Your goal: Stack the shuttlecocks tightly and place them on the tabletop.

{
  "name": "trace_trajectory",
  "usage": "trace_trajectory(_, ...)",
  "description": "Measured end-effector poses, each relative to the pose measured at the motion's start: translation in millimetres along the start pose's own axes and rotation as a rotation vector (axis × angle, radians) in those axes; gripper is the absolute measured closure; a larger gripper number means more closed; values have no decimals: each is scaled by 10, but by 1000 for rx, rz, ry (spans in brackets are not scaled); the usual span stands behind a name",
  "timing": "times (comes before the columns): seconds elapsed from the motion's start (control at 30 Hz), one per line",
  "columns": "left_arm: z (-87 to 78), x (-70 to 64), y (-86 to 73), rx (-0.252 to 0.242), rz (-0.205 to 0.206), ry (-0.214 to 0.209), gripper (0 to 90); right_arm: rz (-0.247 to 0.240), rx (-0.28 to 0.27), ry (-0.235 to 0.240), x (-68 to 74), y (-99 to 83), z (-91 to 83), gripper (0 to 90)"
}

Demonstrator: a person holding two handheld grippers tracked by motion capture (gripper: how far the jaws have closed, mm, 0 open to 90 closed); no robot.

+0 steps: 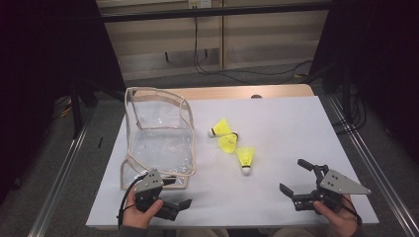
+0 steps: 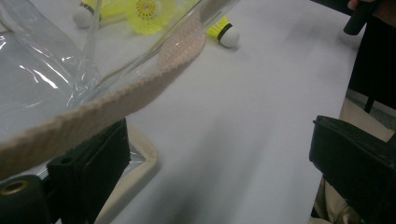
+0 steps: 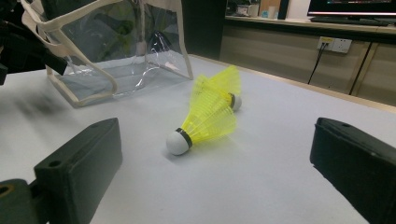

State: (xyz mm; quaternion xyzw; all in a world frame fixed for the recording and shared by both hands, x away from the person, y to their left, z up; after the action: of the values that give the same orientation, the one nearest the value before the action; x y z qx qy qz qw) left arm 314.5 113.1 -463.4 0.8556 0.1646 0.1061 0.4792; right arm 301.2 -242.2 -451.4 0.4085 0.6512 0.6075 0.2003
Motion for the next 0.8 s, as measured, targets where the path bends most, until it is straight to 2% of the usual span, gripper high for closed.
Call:
trace_trajectory(0.43,-112,6,35,-2,0,18,51,-14,2,-1,19,5,3,16)
trace_trajectory(0.6,-164,54,11,-12,-15,47,51,-23,5,-3,36,7,2,16)
trace_trajectory(0.8,-201,108,-12,-11,-17,53,51,-26,2,-8,27,15,-7,16)
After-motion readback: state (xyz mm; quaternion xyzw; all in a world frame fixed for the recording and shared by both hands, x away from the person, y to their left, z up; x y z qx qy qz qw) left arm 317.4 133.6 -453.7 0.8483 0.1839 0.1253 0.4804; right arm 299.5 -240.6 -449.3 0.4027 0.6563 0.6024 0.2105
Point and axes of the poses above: each handheld gripper's, and its own axes: z roughly forward along the jaws, y roughly out of its top, x roughly to its left, the point moved 8 cm from there along z, roughly forward along the jaws, and after that the axes turned 14 degrees about z, right-handed, at the moved point
